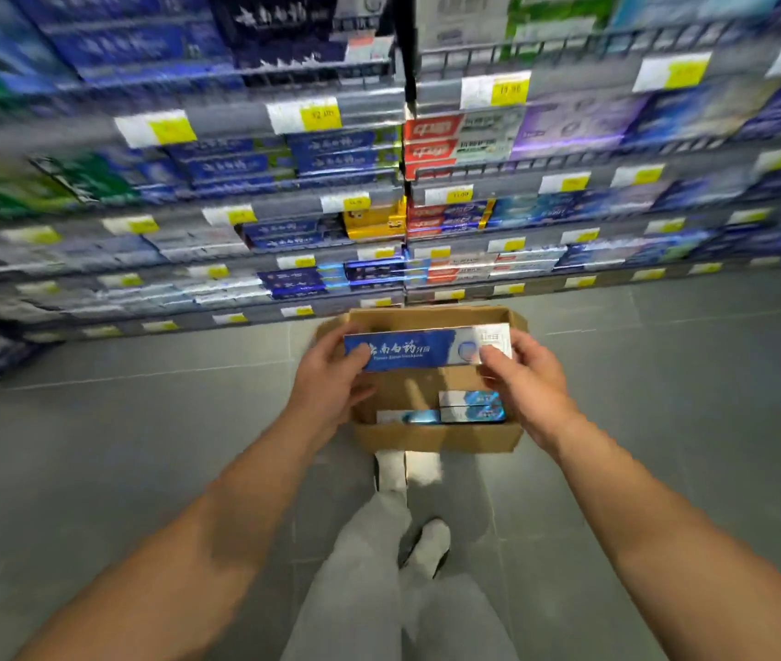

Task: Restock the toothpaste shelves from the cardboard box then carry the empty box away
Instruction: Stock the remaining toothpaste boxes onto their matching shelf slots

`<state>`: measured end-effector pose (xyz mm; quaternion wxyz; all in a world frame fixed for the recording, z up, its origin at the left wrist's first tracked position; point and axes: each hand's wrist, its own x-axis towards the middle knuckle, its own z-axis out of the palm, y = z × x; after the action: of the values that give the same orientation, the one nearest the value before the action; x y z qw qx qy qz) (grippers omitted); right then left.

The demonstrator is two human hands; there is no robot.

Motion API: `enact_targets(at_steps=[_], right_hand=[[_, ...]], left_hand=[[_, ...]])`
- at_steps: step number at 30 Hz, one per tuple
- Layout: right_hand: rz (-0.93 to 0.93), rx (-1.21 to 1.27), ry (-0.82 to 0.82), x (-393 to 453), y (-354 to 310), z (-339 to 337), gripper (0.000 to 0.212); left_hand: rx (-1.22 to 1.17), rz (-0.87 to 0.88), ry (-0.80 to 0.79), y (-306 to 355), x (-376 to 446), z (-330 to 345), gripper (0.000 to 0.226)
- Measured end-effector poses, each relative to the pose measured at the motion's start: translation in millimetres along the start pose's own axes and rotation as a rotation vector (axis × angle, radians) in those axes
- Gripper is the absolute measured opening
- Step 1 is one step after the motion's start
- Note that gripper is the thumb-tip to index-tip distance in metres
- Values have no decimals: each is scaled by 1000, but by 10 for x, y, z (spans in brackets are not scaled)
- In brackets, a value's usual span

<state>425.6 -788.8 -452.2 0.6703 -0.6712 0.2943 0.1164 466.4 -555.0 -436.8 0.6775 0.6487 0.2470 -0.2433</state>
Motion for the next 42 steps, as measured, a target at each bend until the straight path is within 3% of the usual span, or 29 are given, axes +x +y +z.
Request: enact_targets(at_steps=[6,12,16,21,26,32,37,42], right_hand=[[-153,-133,-90,-634,-642,371,15],[-361,-284,-186,-1131,-1282,1060,26],[-456,-313,-174,-1284,-1579,1636,27],[-523,-227,-98,-1264,-1918,2468,51],[-577,-181,16,-1278,-2330,3183,45],[-628,-108,158,-1196,-2785,3493,55],[-660,-112,231,-965,-3090,3452,49],[-698,-55,270,-621,-3480,3370,50]], left_hand=[[-27,221,64,511,-782,-536,30],[-60,350,82,1028,-1212,-1296,27],[-75,411,110,1299,-1250,-1869,28],[-90,527,148,1826,-1105,-2564,19],[-81,632,158,2444,-945,-3096,16],[-22,681,78,2987,-695,-3324,29],[56,718,123,3349,-516,-3165,48],[132,760,67,3701,-361,-2900,63]])
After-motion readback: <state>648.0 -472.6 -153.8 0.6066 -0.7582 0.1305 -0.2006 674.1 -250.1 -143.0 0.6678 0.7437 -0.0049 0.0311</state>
